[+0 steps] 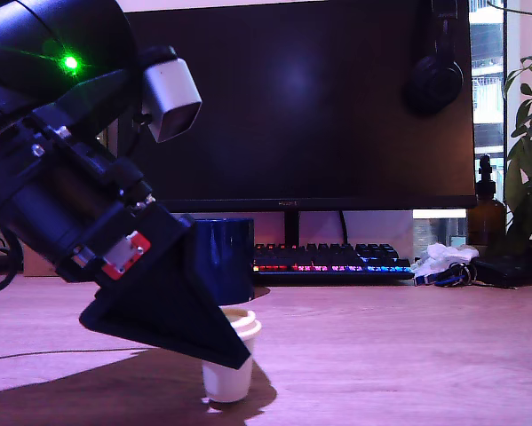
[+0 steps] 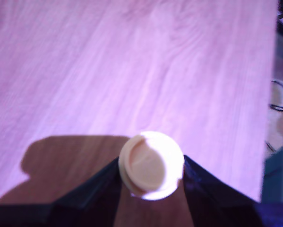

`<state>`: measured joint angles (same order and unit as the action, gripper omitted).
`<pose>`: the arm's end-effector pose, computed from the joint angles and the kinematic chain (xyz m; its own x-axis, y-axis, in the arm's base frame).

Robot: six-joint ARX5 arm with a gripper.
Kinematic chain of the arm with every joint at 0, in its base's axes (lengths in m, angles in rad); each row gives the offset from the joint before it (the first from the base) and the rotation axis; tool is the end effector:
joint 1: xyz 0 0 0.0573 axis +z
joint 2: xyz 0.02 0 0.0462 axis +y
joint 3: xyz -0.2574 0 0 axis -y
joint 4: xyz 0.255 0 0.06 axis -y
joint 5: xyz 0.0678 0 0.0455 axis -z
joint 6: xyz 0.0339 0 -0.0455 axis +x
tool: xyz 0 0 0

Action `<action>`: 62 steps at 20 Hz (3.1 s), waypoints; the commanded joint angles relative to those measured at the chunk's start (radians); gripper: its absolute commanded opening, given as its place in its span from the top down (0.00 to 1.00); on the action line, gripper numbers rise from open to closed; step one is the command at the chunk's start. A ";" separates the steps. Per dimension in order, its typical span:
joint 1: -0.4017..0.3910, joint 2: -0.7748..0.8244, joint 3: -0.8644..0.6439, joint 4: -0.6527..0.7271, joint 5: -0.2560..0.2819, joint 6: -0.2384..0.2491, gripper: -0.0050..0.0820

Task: Pick up the coffee capsules on the table and drop them inside the coffee cup

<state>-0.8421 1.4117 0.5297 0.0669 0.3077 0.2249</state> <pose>0.1630 -0.1980 0.1261 0.2093 -0.6893 -0.6936 0.9360 0.3465 -0.0619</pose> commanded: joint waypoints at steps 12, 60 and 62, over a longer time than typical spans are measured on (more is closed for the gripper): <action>0.170 0.008 0.063 0.082 -0.029 -0.123 0.58; 0.393 0.319 0.556 0.087 -0.113 -0.177 0.58; 0.393 0.322 0.558 0.092 -0.112 -0.177 0.58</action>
<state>-0.4503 1.7195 1.0813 0.1432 0.1898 0.0547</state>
